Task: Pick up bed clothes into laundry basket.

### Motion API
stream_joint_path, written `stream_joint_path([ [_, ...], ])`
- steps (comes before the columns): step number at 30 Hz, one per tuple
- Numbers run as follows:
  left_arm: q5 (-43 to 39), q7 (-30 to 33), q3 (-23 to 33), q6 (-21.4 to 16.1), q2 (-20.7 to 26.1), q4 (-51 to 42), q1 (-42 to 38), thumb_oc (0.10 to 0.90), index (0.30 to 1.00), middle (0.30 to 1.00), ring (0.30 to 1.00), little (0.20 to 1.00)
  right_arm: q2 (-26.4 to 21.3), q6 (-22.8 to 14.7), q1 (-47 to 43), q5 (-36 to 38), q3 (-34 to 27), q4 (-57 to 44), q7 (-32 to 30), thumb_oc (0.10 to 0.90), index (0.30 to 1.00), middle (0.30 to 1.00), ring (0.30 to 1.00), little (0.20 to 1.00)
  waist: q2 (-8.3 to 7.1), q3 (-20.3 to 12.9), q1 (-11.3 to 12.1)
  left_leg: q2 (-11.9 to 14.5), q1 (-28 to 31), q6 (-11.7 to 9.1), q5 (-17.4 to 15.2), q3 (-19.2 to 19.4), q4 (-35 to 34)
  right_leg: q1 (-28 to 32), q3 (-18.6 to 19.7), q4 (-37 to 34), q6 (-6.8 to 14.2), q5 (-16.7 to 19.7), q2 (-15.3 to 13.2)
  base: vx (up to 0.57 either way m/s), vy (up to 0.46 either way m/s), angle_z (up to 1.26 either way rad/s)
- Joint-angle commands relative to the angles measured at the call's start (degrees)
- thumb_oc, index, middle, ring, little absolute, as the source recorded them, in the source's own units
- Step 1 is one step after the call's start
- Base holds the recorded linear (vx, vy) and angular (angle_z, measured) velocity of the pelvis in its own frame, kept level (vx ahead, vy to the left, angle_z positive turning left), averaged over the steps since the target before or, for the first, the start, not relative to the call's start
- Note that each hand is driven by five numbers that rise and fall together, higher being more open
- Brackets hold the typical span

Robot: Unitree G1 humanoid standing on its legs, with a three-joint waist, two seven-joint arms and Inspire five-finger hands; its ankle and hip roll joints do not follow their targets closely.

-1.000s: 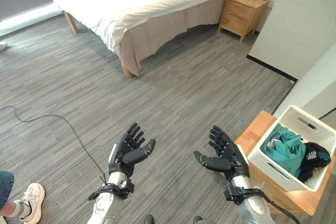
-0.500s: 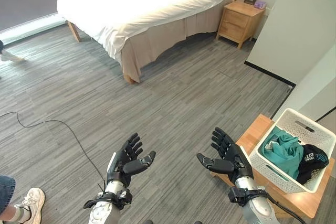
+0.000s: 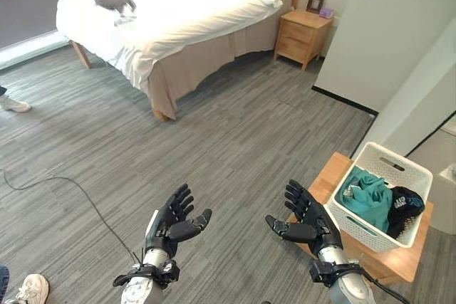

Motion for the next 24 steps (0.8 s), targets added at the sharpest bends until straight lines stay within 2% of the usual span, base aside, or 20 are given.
stream_joint_path([
  [1, 0.12, -2.05, 2.03, -5.49, -0.06, -4.49, -2.11, 0.8, 0.9, 0.9, 0.9, 0.9, -1.73, -5.09, -3.96, 1.57, -0.4, -2.87, 1.73, 0.8, 0.9, 0.9, 0.9, 0.9, -0.62, -1.92, -0.09, 0.21, -0.39, -0.25, -4.68, -0.6, 0.53, -2.95, -1.06, 1.15, 0.88, -1.47, 0.32, -0.03, -0.016, -0.08],
  [10, -0.05, -1.69, 2.37, -5.71, 0.0, -4.39, -2.01, 0.8, 0.9, 0.9, 0.9, 0.9, -1.75, -5.2, -4.04, 2.14, 0.52, -2.96, 2.19, 0.8, 0.9, 0.9, 0.9, 0.9, -0.53, -2.27, -0.18, 0.26, -0.32, -0.24, -4.7, -0.74, 0.58, -2.65, -1.15, 1.18, 0.98, -1.53, 0.17, 0.0, -0.002, -0.01],
  [11, 42.24, 4.27, -11.02, -3.49, 1.74, 50.5, -29.6, 0.8, 0.9, 0.9, 0.9, 0.9, -7.87, -8.57, -11.38, -0.2, 2.11, -4.59, 4.73, 0.8, 0.9, 0.9, 0.9, 0.9, 1.19, 9.01, -0.64, 2.27, -3.18, -1.9, -8.92, 0.95, 6.43, -18.88, -10.53, 6.44, 4.92, 7.31, -5.33, -0.04, 0.073, 0.01],
  [12, 41.99, 4.78, -11.36, -3.68, 3.8, 47.8, -32.37, 0.8, 0.9, 0.9, 0.9, 0.9, -7.21, -8.41, -11.67, -1.0, 2.49, -3.17, 4.13, 0.8, 0.9, 0.9, 0.9, 0.9, 1.23, 9.66, -1.16, 2.15, -3.05, -1.66, -8.88, 0.5, 6.41, -19.41, -7.32, 8.01, 5.69, 7.0, -5.3, -0.19, 0.161, 0.07],
  [13, 36.91, 6.61, -9.2, -4.29, 6.41, 44.28, -36.6, 0.8, 0.9, 0.9, 0.9, 0.9, -5.29, -7.19, -11.47, -2.7, 2.53, -0.78, 2.08, 0.8, 0.9, 0.9, 0.9, 0.9, 0.68, 9.72, -2.99, 0.85, -4.37, -0.72, -7.6, -2.63, 6.55, -18.69, 5.48, 12.79, 6.62, 4.14, -0.93, -0.21, 0.157, 0.09],
  [14, 36.89, 6.6, -9.18, -4.28, 6.48, 44.26, -36.62, 0.8, 0.9, 0.9, 0.9, 0.9, -5.24, -7.18, -11.52, -2.7, 2.55, -0.78, 2.06, 0.8, 0.9, 0.9, 0.9, 0.9, 0.56, 9.66, -2.98, 0.76, -4.5, -0.73, -7.34, -2.59, 6.46, -18.82, 5.55, 12.65, 6.62, 4.38, -1.0, -0.26, 0.128, 0.48],
  [15, 34.51, 9.11, -7.1, -5.02, 7.2, 38.81, -36.66, 0.8, 0.9, 0.9, 0.9, 0.9, -3.98, -7.28, -10.63, -0.84, 2.61, 0.02, 1.9, 0.8, 0.9, 0.9, 0.9, 0.9, 0.64, 9.19, -2.9, 1.0, -4.84, -0.48, -6.72, -2.68, 6.67, -17.2, 6.63, 14.87, 5.95, 2.92, -0.82, -0.17, 0.048, 0.45],
  [16, 34.33, 9.04, -6.48, -5.02, 7.83, 35.9, -35.38, 0.8, 0.9, 0.9, 0.9, 0.9, -3.69, -7.21, -10.34, -0.06, 2.77, 0.39, 2.32, 0.8, 0.9, 0.9, 0.9, 0.9, 0.75, 8.6, -2.35, 1.18, -5.21, -0.3, -6.52, -2.32, 6.85, -15.9, 5.65, 14.93, 4.91, 2.17, -1.6, -0.24, 0.059, 0.27],
  [17, 34.44, 9.16, -4.43, -5.24, 9.65, 28.57, -33.35, 0.8, 0.9, 0.9, 0.9, 0.9, -3.97, -6.46, -9.96, -0.63, 1.88, 0.15, 2.04, 0.8, 0.9, 0.9, 0.9, 0.9, 0.74, 8.13, -1.39, 1.19, -5.62, 0.02, -6.39, -2.04, 7.19, -13.95, 3.32, 14.92, 4.03, 1.0, -2.66, -0.21, 0.014, -0.22],
  [18, 29.47, 7.26, 0.05, -5.32, 10.49, 20.23, -28.66, 0.8, 0.9, 0.9, 0.9, 0.9, -4.41, -4.93, -8.92, -1.55, 0.27, 0.34, 2.91, 0.8, 0.9, 0.9, 0.9, 0.9, -0.3, 5.94, 0.28, -0.11, -6.99, 0.07, -6.09, -1.36, 7.38, -8.66, 1.72, 9.33, 3.61, -0.57, -2.97, -0.13, 0.004, -0.41],
  [19, 29.35, 7.12, 0.21, -5.12, 10.61, 19.84, -28.28, 0.8, 0.9, 0.9, 0.9, 0.9, -4.42, -4.89, -8.82, -1.56, 0.39, 0.29, 2.91, 0.8, 0.9, 0.9, 0.9, 0.9, -0.37, 5.92, 0.17, -0.17, -6.83, 0.11, -6.17, -1.36, 7.41, -8.31, 1.67, 8.99, 3.65, -0.48, -3.04, -0.14, -0.019, -0.43],
  [20, 23.57, 5.91, 1.99, -5.64, 9.35, 18.35, -26.23, 0.8, 0.9, 0.9, 0.9, 0.9, -4.52, -4.21, -9.32, -2.01, 0.34, 2.24, 2.68, 0.8, 0.9, 0.9, 0.9, 0.9, -0.72, 5.47, 1.04, -0.48, -7.18, 0.03, -6.08, -0.4, 7.47, -7.7, 0.59, 5.62, 3.85, -0.06, -3.69, -0.07, -0.008, -0.44],
  [21, 23.4, 5.77, 2.12, -5.55, 9.43, 18.17, -26.04, 0.8, 0.9, 0.9, 0.9, 0.9, -4.54, -4.26, -9.37, -2.0, 0.46, 2.34, 2.68, 0.8, 0.9, 0.9, 0.9, 0.9, -0.73, 5.42, 0.96, -0.49, -7.15, 0.05, -6.11, -0.38, 7.48, -7.51, 0.57, 5.28, 3.88, 0.11, -3.7, -0.09, 0.007, -0.29],
  [22, 10.22, 1.55, 4.67, -6.3, 5.89, 14.63, -20.81, 0.8, 0.9, 0.9, 0.9, 0.9, -4.76, -2.99, -10.57, -1.43, 0.53, 4.14, 3.52, 0.8, 0.9, 0.9, 0.9, 0.9, -0.58, 3.94, 1.15, -0.29, -6.64, -0.04, -5.8, 0.73, 7.38, -6.78, 2.3, 4.02, 3.52, 0.08, -2.68, 0.02, 0.01, -0.13],
  [24, 1.06, -2.39, 5.79, -5.35, 2.81, 10.24, -15.04, 0.8, 0.9, 0.9, 0.9, 0.9, -5.94, -2.57, -10.65, -1.1, -0.01, 1.75, 5.26, 0.8, 0.9, 0.9, 0.9, 0.9, -0.75, 2.55, 1.47, 0.03, -5.4, -0.06, -6.1, 1.37, 6.84, -5.39, 2.03, 2.37, 3.01, -0.05, -2.57, 0.04, -0.041, -0.18],
])
